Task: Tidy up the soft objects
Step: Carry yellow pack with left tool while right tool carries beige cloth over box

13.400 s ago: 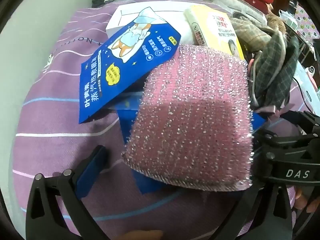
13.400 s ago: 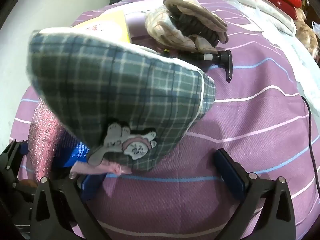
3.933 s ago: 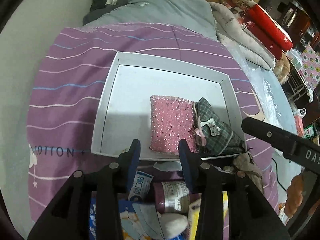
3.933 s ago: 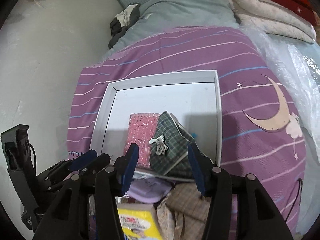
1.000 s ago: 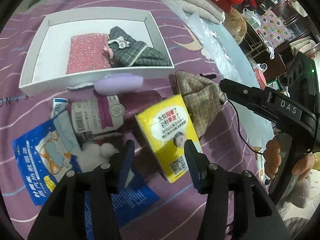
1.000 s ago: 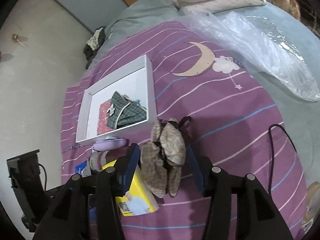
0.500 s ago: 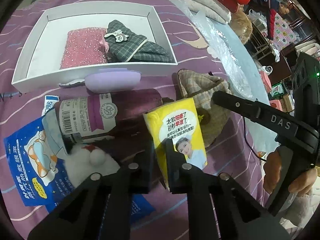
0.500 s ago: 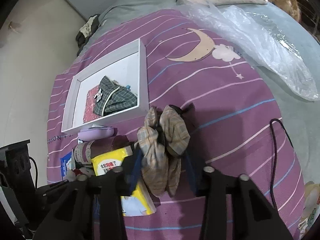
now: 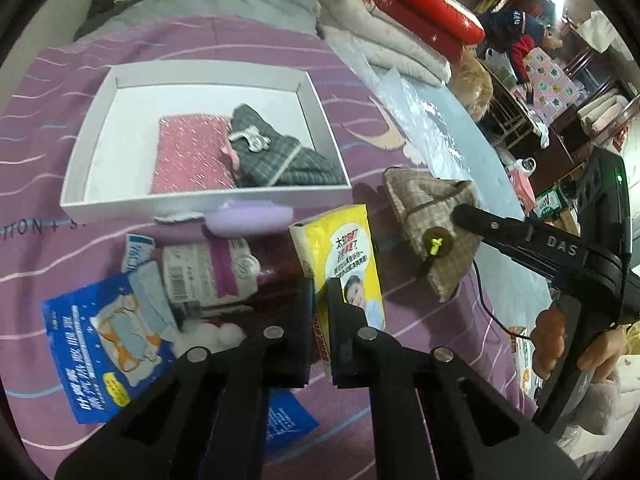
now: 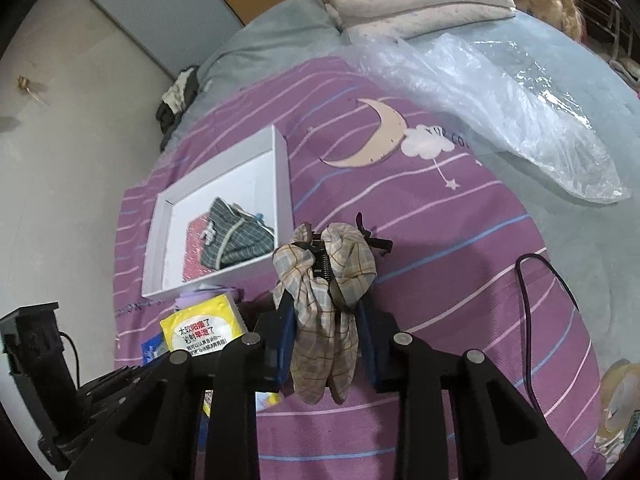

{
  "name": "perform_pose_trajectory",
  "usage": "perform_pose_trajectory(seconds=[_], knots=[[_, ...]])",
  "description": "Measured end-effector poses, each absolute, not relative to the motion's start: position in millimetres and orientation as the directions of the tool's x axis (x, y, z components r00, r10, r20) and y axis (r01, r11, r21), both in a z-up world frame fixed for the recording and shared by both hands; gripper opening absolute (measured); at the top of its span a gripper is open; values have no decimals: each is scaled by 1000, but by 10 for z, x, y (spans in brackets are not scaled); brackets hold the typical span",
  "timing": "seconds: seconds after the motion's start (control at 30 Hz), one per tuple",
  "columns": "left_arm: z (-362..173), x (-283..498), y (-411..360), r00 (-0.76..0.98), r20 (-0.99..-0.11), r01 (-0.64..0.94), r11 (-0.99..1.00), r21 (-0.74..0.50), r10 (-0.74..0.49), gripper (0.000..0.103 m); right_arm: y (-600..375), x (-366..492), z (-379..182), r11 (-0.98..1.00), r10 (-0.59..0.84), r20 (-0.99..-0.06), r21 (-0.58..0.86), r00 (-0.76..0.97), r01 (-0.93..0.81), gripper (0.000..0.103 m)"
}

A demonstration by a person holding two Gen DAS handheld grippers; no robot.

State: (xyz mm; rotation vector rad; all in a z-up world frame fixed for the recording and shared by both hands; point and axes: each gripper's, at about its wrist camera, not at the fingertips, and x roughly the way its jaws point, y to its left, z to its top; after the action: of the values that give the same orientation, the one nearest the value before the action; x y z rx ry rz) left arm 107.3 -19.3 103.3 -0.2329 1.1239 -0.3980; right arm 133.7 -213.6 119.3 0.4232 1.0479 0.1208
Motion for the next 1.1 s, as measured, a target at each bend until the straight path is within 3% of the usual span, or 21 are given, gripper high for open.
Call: perform_pose_trajectory(seconds=[0.7,1.1], knots=[[1328,1213,265,477,-814,94,940,-327,-331,8,-1466,1497,1238,852,500,-744,516,442,-96,27],[1493,1443,449,526,-789,117,946,-301,-316,8,-1321,1742,1430,837,535,-719,524,443,-159,27]])
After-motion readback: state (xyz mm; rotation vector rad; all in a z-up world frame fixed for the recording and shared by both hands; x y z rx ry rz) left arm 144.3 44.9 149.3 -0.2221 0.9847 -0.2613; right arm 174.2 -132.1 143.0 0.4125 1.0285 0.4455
